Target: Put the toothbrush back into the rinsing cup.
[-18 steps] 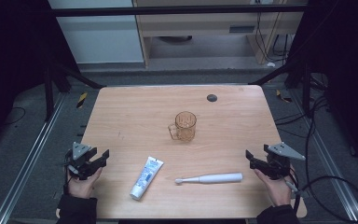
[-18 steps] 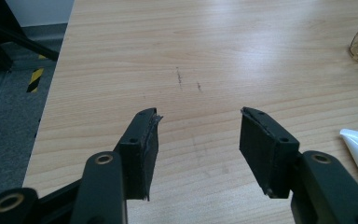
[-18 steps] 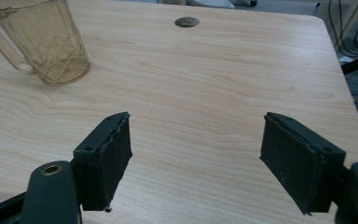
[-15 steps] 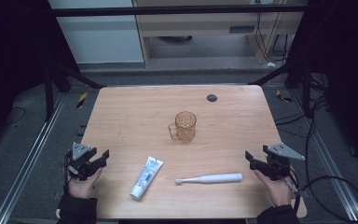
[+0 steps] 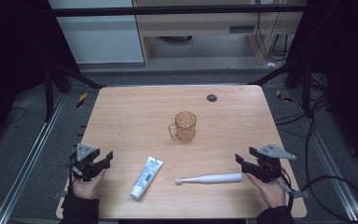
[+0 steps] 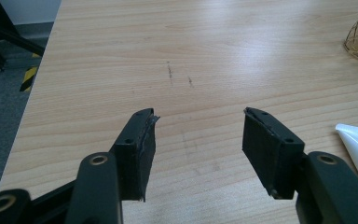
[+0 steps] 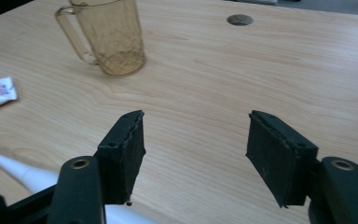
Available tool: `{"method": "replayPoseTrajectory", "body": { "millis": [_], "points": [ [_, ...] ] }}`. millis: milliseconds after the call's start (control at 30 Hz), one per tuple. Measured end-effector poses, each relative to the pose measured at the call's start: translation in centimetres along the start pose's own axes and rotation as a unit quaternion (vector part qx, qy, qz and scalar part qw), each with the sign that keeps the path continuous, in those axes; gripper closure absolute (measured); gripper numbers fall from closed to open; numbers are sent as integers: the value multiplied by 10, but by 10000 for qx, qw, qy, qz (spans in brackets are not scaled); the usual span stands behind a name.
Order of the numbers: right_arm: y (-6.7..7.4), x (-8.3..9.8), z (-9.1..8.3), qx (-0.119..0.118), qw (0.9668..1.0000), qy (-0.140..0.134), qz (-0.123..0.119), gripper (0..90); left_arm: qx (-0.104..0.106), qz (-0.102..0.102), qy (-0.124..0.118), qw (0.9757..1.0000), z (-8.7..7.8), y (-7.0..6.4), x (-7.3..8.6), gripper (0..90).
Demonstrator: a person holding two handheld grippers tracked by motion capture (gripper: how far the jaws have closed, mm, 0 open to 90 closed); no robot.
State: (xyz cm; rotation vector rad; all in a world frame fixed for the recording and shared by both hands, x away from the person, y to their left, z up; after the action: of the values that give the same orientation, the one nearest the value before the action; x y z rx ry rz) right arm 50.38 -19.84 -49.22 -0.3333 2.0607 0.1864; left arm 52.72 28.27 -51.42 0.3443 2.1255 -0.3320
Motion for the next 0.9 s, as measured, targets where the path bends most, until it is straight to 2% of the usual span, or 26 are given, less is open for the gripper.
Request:
{"method": "replayPoseTrajectory", "body": {
  "millis": [67, 267, 300, 333, 433, 467, 900],
  "points": [
    [4, 0, 0, -41, 10000, 16, -36, 391, 10, -24, 38, 10000, 0, 0, 1, 446],
    [35, -2, -1, -473, 9984, 80, -306, 470, -5, -3, 76, 10000, 1, -1, 1, 462],
    [35, -2, -1, -473, 9984, 80, -306, 470, -1, -6, 74, 10000, 1, -1, 1, 462],
    [44, -1, -2, -590, 9975, 130, -364, 493, -2, -3, 77, 10000, 1, -1, 1, 466],
    [52, 0, -2, -692, 9967, 186, -391, 520, 5, 5, 84, 10000, 1, -2, 1, 473],
    [58, 0, -3, -779, 9959, 213, -412, 545, -5, 11, 94, 10000, 1, -2, 1, 476],
    [85, 13, 1, -1108, 9901, 512, -686, 744, -7, 74, 121, 9999, 1, -3, 1, 520]
  ]
}}
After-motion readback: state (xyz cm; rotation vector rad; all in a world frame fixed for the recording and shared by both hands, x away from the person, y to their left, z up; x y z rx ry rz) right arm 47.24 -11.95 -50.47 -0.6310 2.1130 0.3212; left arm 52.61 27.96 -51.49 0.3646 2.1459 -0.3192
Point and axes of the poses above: each handheld gripper's, and its own axes: z roughly forward along the jaws, x roughly out of its underside, y roughly to its left, the point moved 10 cm from there along z, roughly forward along the jaws, and after that the axes turned 9 degrees about x, right-handed, at the moved point
